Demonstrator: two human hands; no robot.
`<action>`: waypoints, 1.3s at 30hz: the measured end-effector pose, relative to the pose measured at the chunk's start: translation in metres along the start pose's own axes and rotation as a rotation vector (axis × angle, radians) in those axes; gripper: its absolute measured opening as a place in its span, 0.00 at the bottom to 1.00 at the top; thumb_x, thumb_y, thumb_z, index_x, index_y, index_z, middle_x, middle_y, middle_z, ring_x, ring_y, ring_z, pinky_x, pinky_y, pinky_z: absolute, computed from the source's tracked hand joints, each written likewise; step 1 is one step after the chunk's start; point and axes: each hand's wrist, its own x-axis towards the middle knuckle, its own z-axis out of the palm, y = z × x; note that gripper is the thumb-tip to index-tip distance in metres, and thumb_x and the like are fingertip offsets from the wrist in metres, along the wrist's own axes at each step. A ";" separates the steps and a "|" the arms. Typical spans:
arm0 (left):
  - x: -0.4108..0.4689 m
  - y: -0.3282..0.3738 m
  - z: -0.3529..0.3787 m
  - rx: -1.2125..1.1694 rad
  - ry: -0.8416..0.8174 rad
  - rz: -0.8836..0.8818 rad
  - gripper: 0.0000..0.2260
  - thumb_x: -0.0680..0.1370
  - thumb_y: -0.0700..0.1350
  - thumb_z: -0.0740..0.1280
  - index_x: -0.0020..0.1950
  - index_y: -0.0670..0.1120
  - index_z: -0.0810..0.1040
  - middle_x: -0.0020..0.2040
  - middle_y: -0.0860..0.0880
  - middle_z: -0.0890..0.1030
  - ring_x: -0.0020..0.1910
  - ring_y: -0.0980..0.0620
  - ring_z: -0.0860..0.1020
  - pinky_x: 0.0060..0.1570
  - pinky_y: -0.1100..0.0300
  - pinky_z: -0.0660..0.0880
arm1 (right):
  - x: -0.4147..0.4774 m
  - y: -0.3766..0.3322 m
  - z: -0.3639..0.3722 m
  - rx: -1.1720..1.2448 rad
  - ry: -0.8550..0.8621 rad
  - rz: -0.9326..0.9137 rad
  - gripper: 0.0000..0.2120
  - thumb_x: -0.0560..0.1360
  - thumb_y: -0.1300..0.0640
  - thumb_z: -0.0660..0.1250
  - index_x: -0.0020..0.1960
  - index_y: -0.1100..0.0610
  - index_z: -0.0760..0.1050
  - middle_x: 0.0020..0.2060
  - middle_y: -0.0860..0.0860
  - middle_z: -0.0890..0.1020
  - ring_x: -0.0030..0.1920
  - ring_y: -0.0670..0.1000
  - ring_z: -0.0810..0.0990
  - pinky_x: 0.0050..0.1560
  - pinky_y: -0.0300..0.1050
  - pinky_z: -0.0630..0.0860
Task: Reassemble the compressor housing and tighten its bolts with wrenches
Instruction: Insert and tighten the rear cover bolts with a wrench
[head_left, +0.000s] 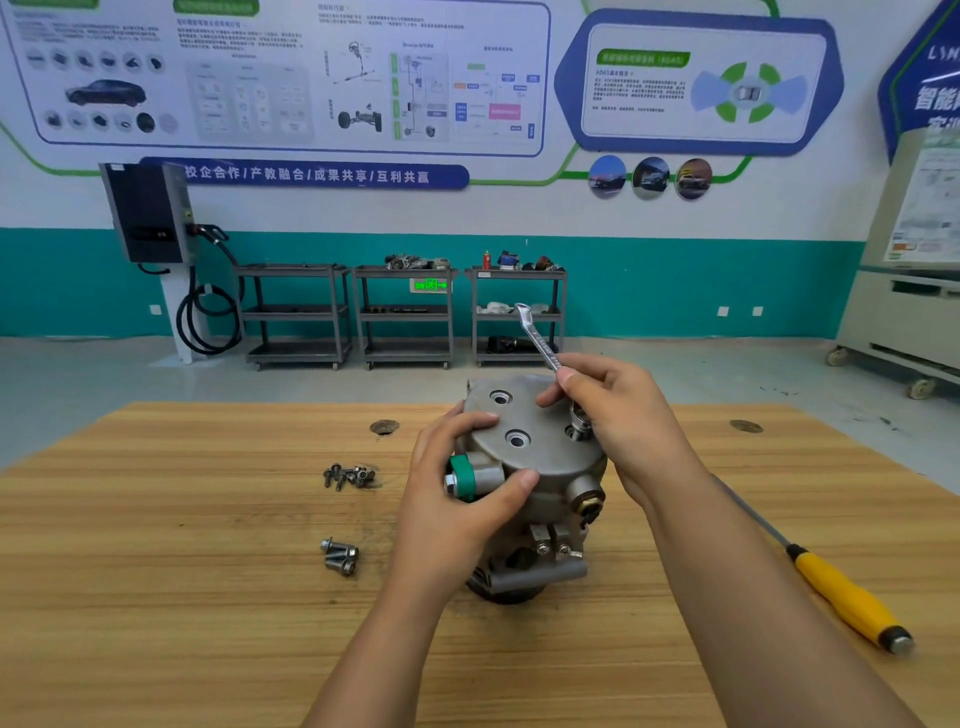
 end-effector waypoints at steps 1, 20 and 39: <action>0.000 0.000 0.000 0.008 0.001 -0.003 0.20 0.63 0.52 0.75 0.52 0.64 0.76 0.62 0.58 0.73 0.62 0.61 0.72 0.62 0.50 0.73 | 0.000 0.001 0.000 0.029 0.023 0.017 0.06 0.78 0.58 0.62 0.48 0.50 0.76 0.34 0.42 0.84 0.36 0.33 0.78 0.34 0.29 0.70; -0.001 -0.004 0.001 -0.010 0.008 -0.006 0.21 0.63 0.52 0.75 0.53 0.62 0.76 0.61 0.59 0.73 0.62 0.59 0.72 0.59 0.49 0.75 | -0.049 0.020 0.012 0.708 0.397 -0.091 0.05 0.79 0.64 0.58 0.47 0.55 0.67 0.36 0.47 0.84 0.41 0.42 0.81 0.40 0.32 0.75; -0.001 -0.002 0.005 0.019 0.013 0.038 0.21 0.64 0.49 0.78 0.52 0.63 0.75 0.60 0.54 0.73 0.60 0.57 0.74 0.59 0.56 0.74 | -0.065 0.015 0.002 -0.700 0.353 -0.582 0.14 0.68 0.59 0.68 0.53 0.54 0.82 0.44 0.49 0.81 0.50 0.49 0.71 0.47 0.41 0.56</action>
